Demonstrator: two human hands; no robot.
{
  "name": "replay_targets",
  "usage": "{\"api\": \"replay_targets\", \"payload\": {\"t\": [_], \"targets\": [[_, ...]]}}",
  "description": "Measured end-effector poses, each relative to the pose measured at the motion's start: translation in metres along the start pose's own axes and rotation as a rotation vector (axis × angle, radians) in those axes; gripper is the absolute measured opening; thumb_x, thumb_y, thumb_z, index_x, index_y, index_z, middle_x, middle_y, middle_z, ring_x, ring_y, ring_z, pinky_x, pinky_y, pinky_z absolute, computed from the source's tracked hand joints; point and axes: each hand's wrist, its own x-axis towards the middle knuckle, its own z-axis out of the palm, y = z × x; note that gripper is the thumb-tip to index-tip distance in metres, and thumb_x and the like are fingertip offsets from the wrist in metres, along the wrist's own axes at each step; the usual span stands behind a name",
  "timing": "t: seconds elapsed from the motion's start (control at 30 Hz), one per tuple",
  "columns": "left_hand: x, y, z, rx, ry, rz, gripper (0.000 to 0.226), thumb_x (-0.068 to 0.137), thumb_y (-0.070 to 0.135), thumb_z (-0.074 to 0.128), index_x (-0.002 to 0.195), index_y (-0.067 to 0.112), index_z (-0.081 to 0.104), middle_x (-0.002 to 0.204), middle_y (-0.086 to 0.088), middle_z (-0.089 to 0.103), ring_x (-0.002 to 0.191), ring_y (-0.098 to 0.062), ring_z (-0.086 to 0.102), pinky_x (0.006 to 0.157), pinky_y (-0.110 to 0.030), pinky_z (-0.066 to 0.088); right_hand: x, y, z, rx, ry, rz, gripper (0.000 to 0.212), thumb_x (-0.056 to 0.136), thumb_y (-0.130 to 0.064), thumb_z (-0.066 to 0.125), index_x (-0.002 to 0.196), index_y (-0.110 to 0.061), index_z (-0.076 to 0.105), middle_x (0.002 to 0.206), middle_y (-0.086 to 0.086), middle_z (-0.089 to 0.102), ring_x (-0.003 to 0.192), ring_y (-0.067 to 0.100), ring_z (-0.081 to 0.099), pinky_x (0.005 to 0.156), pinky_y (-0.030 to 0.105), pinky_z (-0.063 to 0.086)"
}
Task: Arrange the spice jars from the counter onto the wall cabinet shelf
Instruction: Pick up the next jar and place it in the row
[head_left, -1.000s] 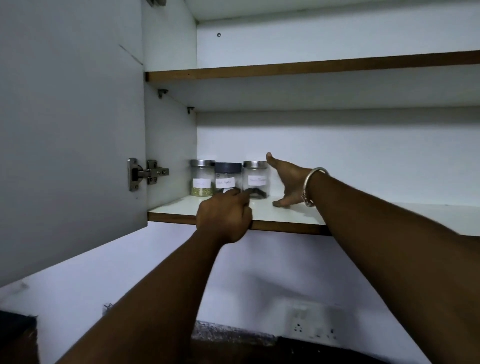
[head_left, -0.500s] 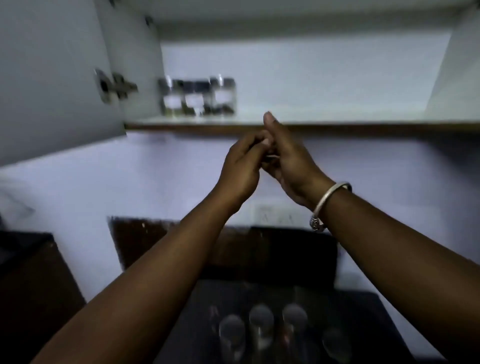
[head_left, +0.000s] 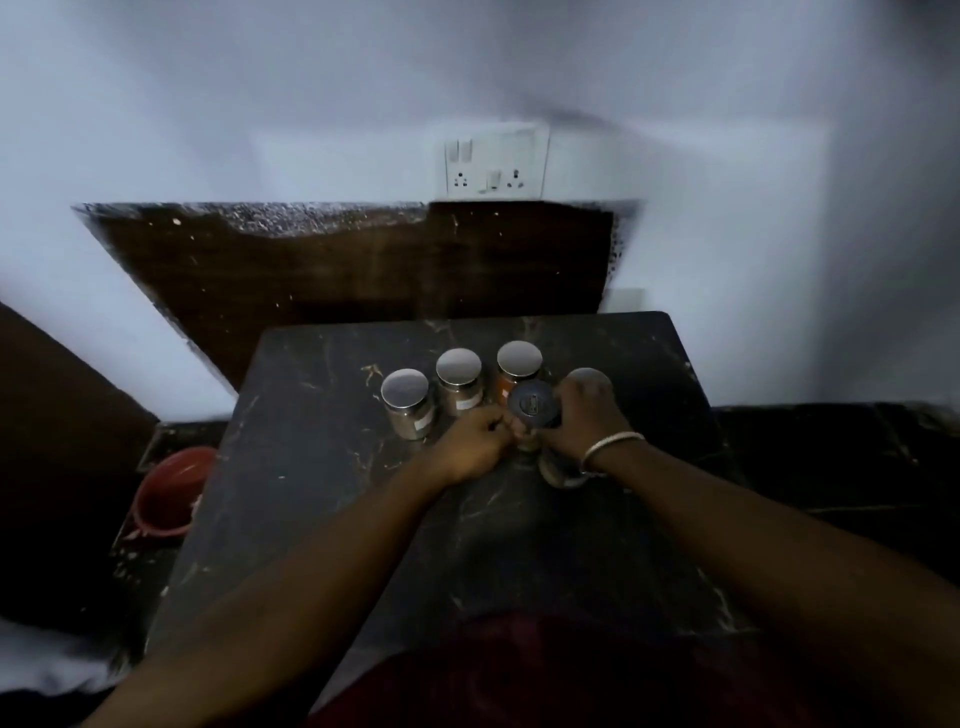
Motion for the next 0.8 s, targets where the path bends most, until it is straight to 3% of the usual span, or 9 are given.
{"api": "replay_targets", "payload": {"t": [0.07,0.2,0.3,0.37,0.47,0.57,0.67,0.73,0.8], "targets": [[0.003,-0.020,0.008,0.005,-0.025,-0.069,0.015,0.098,0.007,0.058,0.105,0.006,0.071,0.105,-0.015,0.072,0.091,-0.019,0.065,0.095,-0.048,0.055,-0.011,0.020,0.022,-0.144,-0.072,0.077,0.084,0.075,-0.062,0.075,0.140,-0.020,0.043,0.147,0.019,0.037,0.129,0.041,0.045,0.098,0.048,0.050],[0.002,-0.040,0.014,-0.020,-0.055,-0.125,0.013,0.097,0.009,0.063,0.107,0.011,0.071,0.105,-0.009,0.071,0.090,-0.012,0.064,0.078,-0.018,0.054,-0.020,0.045,0.050,-0.175,-0.097,0.078,0.083,0.080,-0.063,0.068,0.149,-0.032,0.035,0.154,0.017,0.020,0.131,0.043,0.040,0.103,0.050,0.048],[0.000,-0.042,0.014,-0.053,-0.031,-0.143,0.011,0.098,0.009,0.062,0.107,0.014,0.068,0.116,-0.016,0.070,0.097,-0.018,0.064,0.087,-0.029,0.055,-0.021,0.048,0.058,-0.167,-0.106,0.065,0.078,0.085,-0.061,0.065,0.151,-0.036,0.033,0.156,0.014,0.016,0.134,0.042,0.038,0.102,0.052,0.049],[-0.003,-0.043,0.013,-0.059,-0.012,-0.154,0.015,0.098,0.009,0.062,0.112,0.010,0.067,0.122,-0.018,0.069,0.104,-0.024,0.066,0.095,-0.038,0.054,-0.022,0.047,0.062,-0.185,-0.135,0.070,0.091,0.081,-0.063,0.068,0.155,-0.034,0.024,0.159,0.016,0.015,0.137,0.042,0.037,0.104,0.052,0.048],[-0.008,-0.045,0.012,-0.043,-0.035,-0.141,0.018,0.098,0.012,0.063,0.114,0.019,0.066,0.117,-0.010,0.069,0.100,-0.017,0.067,0.086,-0.029,0.054,-0.023,0.035,0.064,-0.148,-0.251,0.127,0.115,0.067,-0.065,0.075,0.157,-0.025,0.016,0.159,0.019,0.018,0.137,0.044,0.040,0.107,0.051,0.047],[-0.017,-0.040,0.006,-0.109,-0.104,-0.061,0.045,0.094,0.010,0.066,0.131,0.034,0.057,0.122,0.004,0.067,0.107,-0.005,0.066,0.092,-0.029,0.057,-0.018,0.008,0.040,0.079,-0.398,0.193,0.094,0.063,-0.059,0.080,0.142,-0.020,0.049,0.144,0.014,0.049,0.122,0.034,0.058,0.100,0.045,0.053],[-0.030,-0.018,-0.006,-0.225,-0.152,0.096,0.071,0.093,0.007,0.062,0.153,0.038,0.040,0.141,0.012,0.058,0.125,-0.004,0.060,0.094,-0.023,0.056,-0.010,-0.024,-0.005,0.422,-0.485,0.151,0.039,0.070,-0.051,0.082,0.099,-0.025,0.073,0.095,-0.004,0.079,0.090,0.015,0.073,0.081,0.035,0.060],[-0.038,0.006,-0.019,-0.247,-0.088,0.204,0.068,0.092,0.012,0.061,0.151,0.039,0.044,0.144,0.012,0.057,0.129,-0.005,0.058,0.099,-0.024,0.054,-0.013,-0.048,-0.044,0.531,-0.458,0.062,0.032,0.076,-0.055,0.080,0.085,-0.026,0.072,0.073,-0.019,0.076,0.072,-0.001,0.073,0.066,0.018,0.055],[-0.046,0.033,-0.030,-0.356,-0.014,0.265,0.061,0.089,0.014,0.061,0.145,0.035,0.051,0.142,0.003,0.059,0.128,-0.015,0.061,0.101,-0.034,0.055,-0.020,-0.067,-0.078,0.588,-0.387,0.038,0.046,0.075,-0.070,0.072,0.085,-0.025,0.073,0.073,-0.016,0.077,0.070,0.000,0.074,0.066,0.020,0.056]]}}
